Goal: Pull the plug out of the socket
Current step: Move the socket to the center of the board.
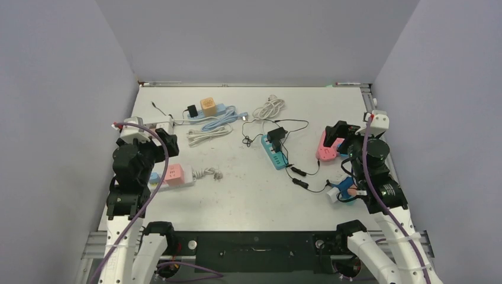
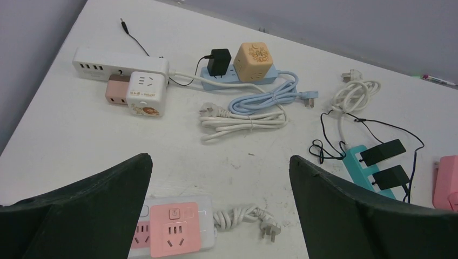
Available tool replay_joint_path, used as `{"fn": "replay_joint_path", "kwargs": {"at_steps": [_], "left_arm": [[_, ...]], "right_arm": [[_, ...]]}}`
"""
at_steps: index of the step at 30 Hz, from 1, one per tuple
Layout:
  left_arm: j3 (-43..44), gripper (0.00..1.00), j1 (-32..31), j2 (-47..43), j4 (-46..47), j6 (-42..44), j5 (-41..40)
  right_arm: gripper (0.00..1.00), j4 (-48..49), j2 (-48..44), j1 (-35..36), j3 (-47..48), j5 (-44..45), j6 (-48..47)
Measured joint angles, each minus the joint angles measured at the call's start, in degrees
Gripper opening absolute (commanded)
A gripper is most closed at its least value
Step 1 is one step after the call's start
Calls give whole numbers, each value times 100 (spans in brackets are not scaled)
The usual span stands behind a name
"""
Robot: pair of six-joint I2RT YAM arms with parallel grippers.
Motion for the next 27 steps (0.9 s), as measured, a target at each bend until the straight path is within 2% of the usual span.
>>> {"fn": "replay_joint_path", "kwargs": {"at_steps": [13, 19, 23, 27], "left_arm": [[-2, 96, -127, 289, -28, 37, -122], [424, 96, -706, 1290, -186, 118, -17], [940, 96, -916, 2100, -42, -35, 564], [1327, 96, -905, 2656, 463, -420, 1384]], "right_arm": [[90, -26, 74, 0, -9, -339, 2], [90, -66, 575, 85, -44, -870, 98], [90, -164, 1272, 481, -197, -942, 234], [93, -313, 1856, 1381, -459, -483, 459]]}}
